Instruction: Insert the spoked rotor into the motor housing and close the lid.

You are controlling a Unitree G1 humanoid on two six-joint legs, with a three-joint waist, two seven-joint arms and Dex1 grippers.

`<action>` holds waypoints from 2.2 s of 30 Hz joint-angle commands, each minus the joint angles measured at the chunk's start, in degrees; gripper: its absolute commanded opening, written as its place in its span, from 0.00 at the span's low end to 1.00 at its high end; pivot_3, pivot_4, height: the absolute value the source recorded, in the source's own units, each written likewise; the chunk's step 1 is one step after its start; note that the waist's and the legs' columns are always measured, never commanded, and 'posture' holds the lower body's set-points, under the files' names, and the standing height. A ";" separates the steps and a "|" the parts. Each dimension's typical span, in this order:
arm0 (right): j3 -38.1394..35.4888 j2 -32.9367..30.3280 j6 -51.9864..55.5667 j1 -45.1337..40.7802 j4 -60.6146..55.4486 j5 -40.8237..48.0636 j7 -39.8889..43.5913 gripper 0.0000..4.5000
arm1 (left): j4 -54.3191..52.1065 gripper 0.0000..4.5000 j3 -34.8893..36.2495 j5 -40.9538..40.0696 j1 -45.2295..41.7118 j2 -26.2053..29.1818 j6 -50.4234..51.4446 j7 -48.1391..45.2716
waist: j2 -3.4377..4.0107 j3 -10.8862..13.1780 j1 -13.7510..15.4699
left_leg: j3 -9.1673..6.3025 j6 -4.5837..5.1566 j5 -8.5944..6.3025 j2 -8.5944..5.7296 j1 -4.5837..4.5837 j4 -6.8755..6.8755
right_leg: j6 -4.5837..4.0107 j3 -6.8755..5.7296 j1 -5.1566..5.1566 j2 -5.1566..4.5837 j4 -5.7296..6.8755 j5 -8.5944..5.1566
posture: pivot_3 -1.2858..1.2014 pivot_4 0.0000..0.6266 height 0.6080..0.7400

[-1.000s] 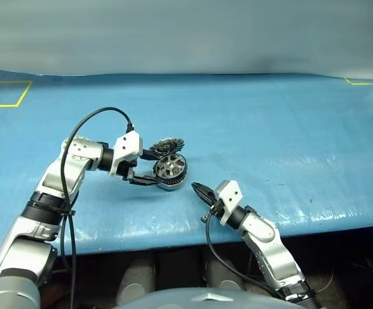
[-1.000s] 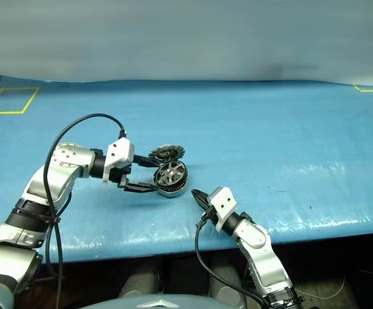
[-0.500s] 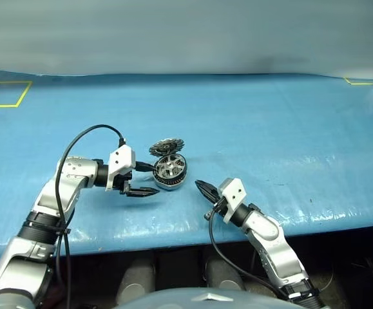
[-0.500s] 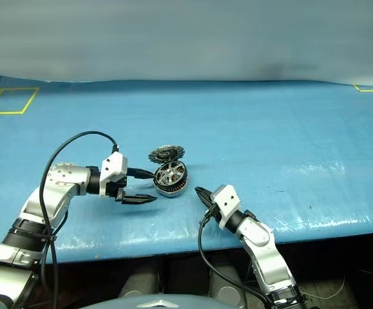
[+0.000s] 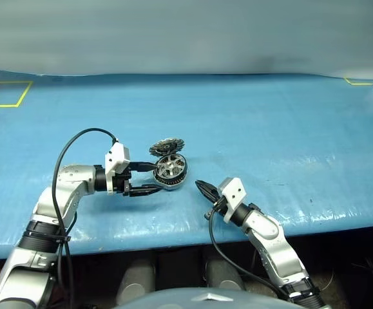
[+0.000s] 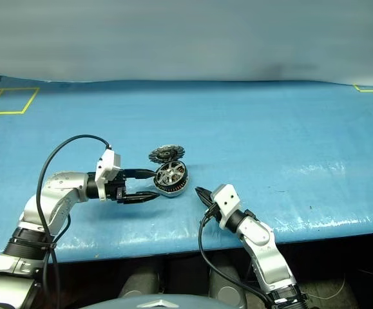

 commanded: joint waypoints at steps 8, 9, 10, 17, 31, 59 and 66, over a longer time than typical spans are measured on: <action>-0.51 0.47 -0.47 0.01 -2.35 0.25 -0.64 0.00 | 3.34 0.80 2.04 -0.83 -2.73 -6.13 -2.37 4.62 | 0.00 0.00 -0.02 | 0.00 0.00 0.00 0.00 0.03 0.01 | 0.00 0.00 0.03 0.01 0.00 0.00 | 0.52 0.24 1.00; -0.44 0.49 -0.47 0.02 -2.36 0.28 -0.68 0.00 | 3.94 0.80 1.99 -0.35 -2.91 -6.32 -3.03 4.90 | 0.00 0.00 -0.03 | 0.01 0.00 0.00 0.00 0.04 0.01 | 0.00 0.00 0.03 0.01 0.00 0.00 | 0.52 0.24 1.00; -0.41 0.51 -0.50 0.06 -2.37 0.36 -0.70 0.00 | 4.45 0.80 1.93 -0.05 -3.09 -6.47 -3.36 5.07 | 0.00 0.00 -0.04 | 0.01 0.00 0.00 0.00 0.04 0.01 | 0.00 0.00 0.03 0.01 0.00 0.01 | 0.52 0.24 1.00; -0.20 0.92 -2.02 0.20 -1.80 1.23 0.20 0.00 | 7.52 0.80 1.15 2.13 -4.34 -7.25 -5.97 5.15 | 0.00 0.00 0.02 | 0.01 0.00 0.00 -0.01 0.05 0.01 | 0.00 0.00 0.05 0.01 0.00 0.01 | 0.52 0.24 1.00; -0.28 1.70 -1.83 0.39 -1.53 0.63 -0.05 0.00 | 10.54 0.80 0.18 4.06 -6.30 -9.85 -6.62 7.03 | 0.00 0.00 -0.01 | 0.01 0.00 0.00 0.00 0.05 0.00 | 0.00 0.00 0.05 0.01 0.00 0.01 | 0.52 0.24 1.00; -0.27 2.07 -2.02 0.83 -1.36 0.31 -0.87 0.00 | 12.09 0.60 -0.94 6.67 -6.84 -10.25 -5.81 7.02 | 0.00 0.00 0.01 | 0.01 0.00 0.00 0.00 0.05 0.00 | 0.00 0.00 0.05 0.01 -0.01 0.00 | 0.52 0.24 1.00; -0.09 2.15 -2.06 0.84 -1.15 0.21 -0.86 0.00 | 11.52 0.56 -0.90 6.23 -6.34 -9.77 -4.60 6.32 | 0.00 0.00 0.01 | 0.00 0.00 0.00 -0.01 0.05 0.00 | 0.00 0.00 0.05 0.01 -0.01 0.00 | 0.52 0.24 1.00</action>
